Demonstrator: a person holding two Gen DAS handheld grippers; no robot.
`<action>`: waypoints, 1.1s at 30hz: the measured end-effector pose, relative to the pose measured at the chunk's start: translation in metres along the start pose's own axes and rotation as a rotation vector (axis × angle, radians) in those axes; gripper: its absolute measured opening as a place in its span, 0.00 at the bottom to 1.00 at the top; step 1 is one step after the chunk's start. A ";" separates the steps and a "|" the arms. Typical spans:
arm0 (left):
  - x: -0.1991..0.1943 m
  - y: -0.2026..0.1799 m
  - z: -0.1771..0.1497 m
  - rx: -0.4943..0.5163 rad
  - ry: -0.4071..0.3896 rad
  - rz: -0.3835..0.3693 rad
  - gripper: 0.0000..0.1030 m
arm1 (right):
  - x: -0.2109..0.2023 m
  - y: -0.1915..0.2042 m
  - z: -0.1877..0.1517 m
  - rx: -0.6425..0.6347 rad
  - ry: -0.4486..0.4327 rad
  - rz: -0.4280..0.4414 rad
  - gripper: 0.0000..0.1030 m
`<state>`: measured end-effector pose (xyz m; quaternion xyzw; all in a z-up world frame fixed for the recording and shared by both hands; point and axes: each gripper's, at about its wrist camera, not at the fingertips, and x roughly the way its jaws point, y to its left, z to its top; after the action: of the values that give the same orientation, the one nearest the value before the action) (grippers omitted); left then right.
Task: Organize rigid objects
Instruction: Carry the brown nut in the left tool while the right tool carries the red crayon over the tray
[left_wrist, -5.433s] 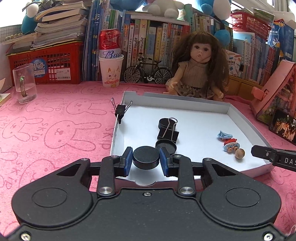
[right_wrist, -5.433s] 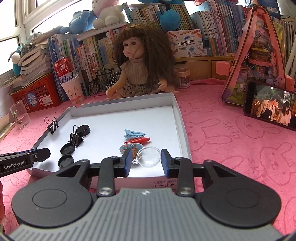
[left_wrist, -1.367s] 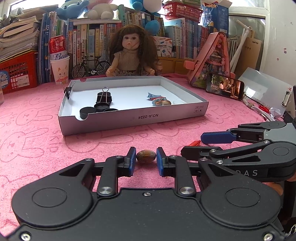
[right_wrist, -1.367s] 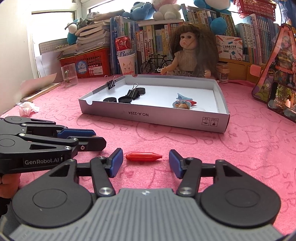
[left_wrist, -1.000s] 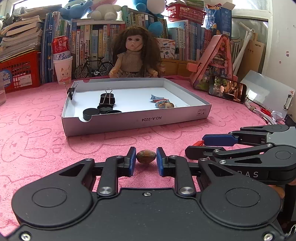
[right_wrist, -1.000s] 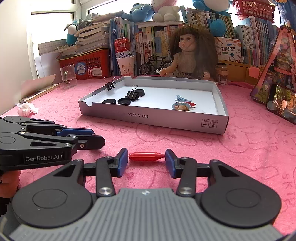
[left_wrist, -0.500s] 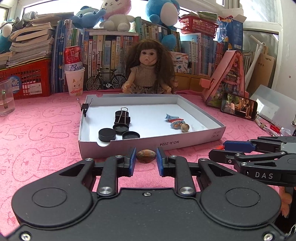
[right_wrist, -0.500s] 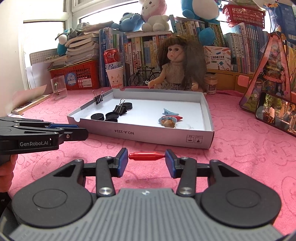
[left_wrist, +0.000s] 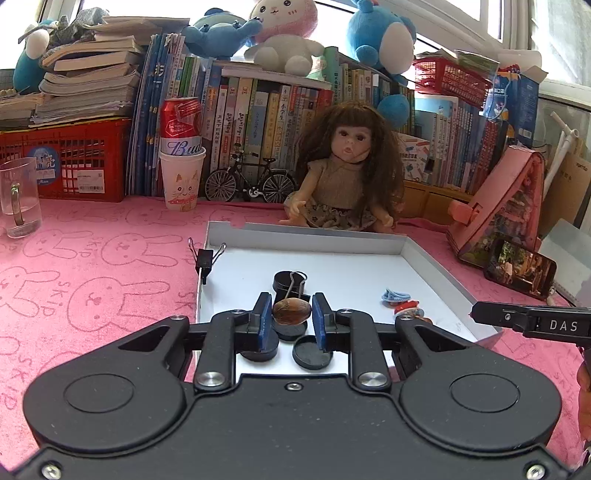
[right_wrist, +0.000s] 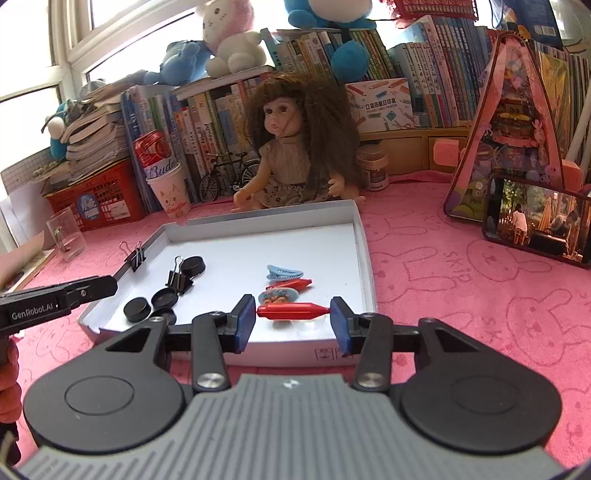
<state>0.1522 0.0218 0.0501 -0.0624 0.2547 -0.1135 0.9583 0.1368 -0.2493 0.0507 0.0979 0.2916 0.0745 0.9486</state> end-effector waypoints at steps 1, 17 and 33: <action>0.006 0.003 0.003 -0.009 0.009 0.005 0.21 | 0.005 -0.002 0.004 0.013 0.010 0.002 0.48; 0.061 0.016 0.010 -0.042 0.089 0.078 0.21 | 0.049 -0.008 0.014 0.058 0.077 -0.036 0.48; 0.074 0.012 0.007 -0.019 0.113 0.095 0.21 | 0.062 -0.007 0.011 0.045 0.083 -0.048 0.48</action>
<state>0.2206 0.0155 0.0187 -0.0526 0.3122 -0.0688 0.9461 0.1942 -0.2453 0.0245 0.1089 0.3347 0.0493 0.9347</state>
